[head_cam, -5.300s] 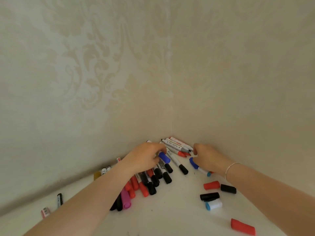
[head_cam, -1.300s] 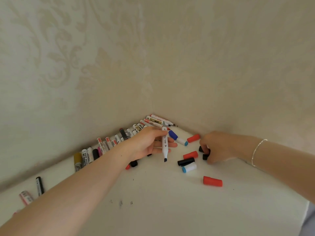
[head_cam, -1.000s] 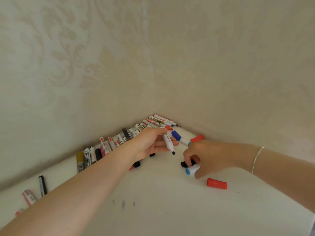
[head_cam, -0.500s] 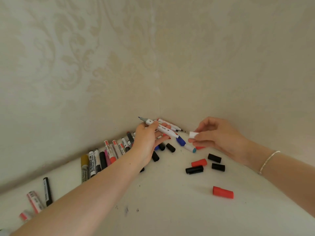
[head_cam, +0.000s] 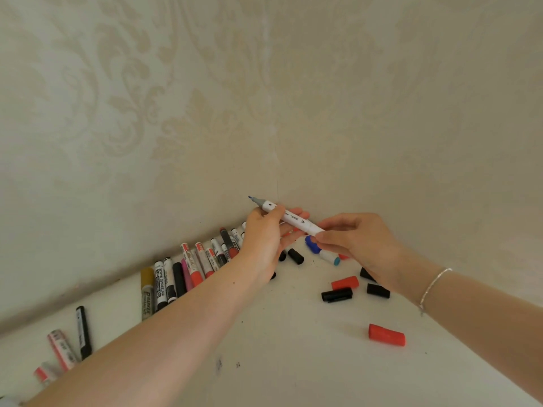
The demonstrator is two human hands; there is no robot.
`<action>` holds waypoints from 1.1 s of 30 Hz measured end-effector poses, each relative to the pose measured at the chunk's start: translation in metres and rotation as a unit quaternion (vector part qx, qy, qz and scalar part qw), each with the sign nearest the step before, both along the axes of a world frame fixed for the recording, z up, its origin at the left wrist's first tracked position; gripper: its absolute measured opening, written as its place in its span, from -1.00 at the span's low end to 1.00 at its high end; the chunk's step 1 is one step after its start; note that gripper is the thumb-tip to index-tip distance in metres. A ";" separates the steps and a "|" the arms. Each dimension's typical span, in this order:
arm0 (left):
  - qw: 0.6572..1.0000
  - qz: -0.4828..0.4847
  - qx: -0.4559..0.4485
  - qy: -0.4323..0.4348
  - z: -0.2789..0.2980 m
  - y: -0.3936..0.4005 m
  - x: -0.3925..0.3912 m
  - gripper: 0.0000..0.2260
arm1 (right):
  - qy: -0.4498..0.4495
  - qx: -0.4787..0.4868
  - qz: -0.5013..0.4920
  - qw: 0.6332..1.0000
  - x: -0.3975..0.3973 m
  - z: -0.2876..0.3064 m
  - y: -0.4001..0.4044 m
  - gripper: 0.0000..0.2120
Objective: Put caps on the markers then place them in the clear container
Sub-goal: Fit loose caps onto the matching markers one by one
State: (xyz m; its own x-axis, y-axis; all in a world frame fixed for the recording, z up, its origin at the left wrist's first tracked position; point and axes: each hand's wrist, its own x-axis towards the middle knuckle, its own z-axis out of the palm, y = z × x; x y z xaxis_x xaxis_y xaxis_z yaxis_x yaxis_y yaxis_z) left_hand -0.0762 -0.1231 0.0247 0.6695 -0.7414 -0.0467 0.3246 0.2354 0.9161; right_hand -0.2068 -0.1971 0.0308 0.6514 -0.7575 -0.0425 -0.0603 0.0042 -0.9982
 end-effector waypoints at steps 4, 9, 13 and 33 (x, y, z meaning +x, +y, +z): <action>0.999 0.010 0.007 -0.043 0.006 -0.001 -0.004 -0.77 | -0.008 -0.011 0.007 1.000 0.002 -0.002 0.005 -0.84; 0.996 0.011 0.023 -0.086 0.014 -0.003 -0.003 -0.78 | -0.053 -0.006 -0.025 0.998 0.004 0.003 0.007 -0.87; 0.993 0.007 0.035 -0.111 0.017 -0.004 -0.001 -0.82 | -0.078 0.024 -0.034 0.996 0.006 0.002 0.007 -0.86; 0.985 0.029 0.041 -0.164 0.020 -0.010 0.005 -0.89 | 0.099 -0.134 -0.011 0.986 0.026 0.004 -0.032 -0.89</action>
